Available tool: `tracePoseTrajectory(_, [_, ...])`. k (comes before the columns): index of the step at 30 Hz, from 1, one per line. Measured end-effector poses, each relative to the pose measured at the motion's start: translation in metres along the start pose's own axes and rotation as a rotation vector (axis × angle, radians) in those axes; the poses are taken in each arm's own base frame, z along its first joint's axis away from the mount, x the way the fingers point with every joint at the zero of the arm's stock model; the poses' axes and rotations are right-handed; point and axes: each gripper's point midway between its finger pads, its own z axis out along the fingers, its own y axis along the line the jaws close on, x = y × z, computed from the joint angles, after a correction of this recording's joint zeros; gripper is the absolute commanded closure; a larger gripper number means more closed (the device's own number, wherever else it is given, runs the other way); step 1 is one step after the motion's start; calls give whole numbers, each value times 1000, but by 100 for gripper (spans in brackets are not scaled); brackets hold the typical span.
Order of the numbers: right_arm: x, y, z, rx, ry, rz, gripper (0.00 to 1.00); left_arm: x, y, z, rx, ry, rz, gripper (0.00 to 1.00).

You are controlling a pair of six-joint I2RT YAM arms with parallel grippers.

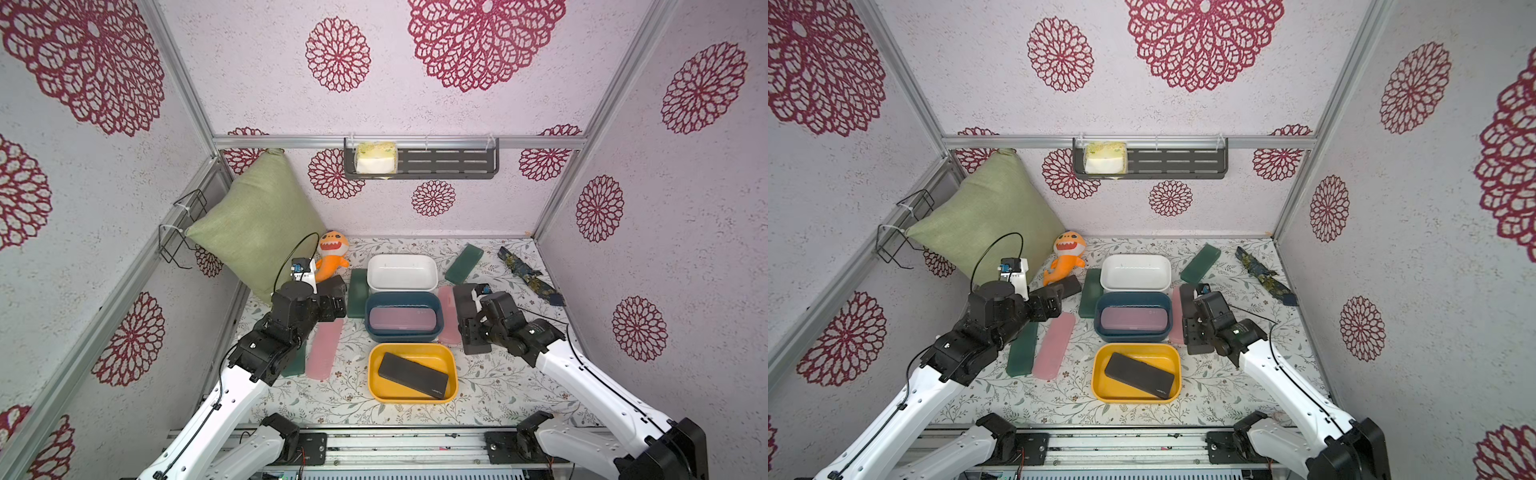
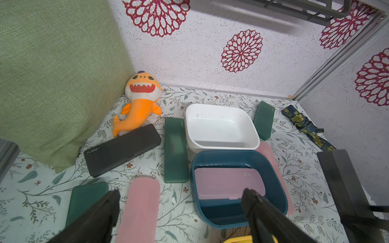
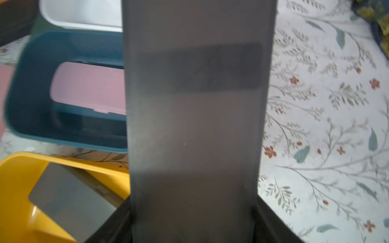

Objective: Place the pencil cases by color into the storage box
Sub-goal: Pick up the pencil case from the center of the board, then place the pencil case at the storage box.

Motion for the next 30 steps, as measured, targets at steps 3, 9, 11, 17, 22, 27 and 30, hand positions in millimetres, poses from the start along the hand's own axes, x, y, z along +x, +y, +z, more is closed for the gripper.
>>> tracePoseTrajectory(3, [-19, 17, -6, -72, -38, -99, 61, -2, 0, -2, 3, -8, -6, 3])
tracePoseTrajectory(9, [-31, 54, -11, -230, -89, -353, 53, -4, 0, -6, 8, -20, -14, 3])
tracePoseTrajectory(11, [-30, 67, -14, -293, -106, -444, 52, -4, 0, -6, 8, -20, -14, 3])
tracePoseTrajectory(17, [-21, 104, -28, -477, -171, -711, 53, -4, 0, -6, 7, -20, -14, 3])
tracePoseTrajectory(22, [-9, 127, -38, -574, -195, -841, 53, -4, 1, -6, 3, -21, -14, 3])
tracePoseTrajectory(27, [15, 145, -31, -627, -130, -919, 53, -4, 1, -6, 2, -21, -14, 3])
tracePoseTrajectory(30, [36, 153, -18, -643, -42, -956, 53, -4, 2, -6, -1, -21, -13, 3])
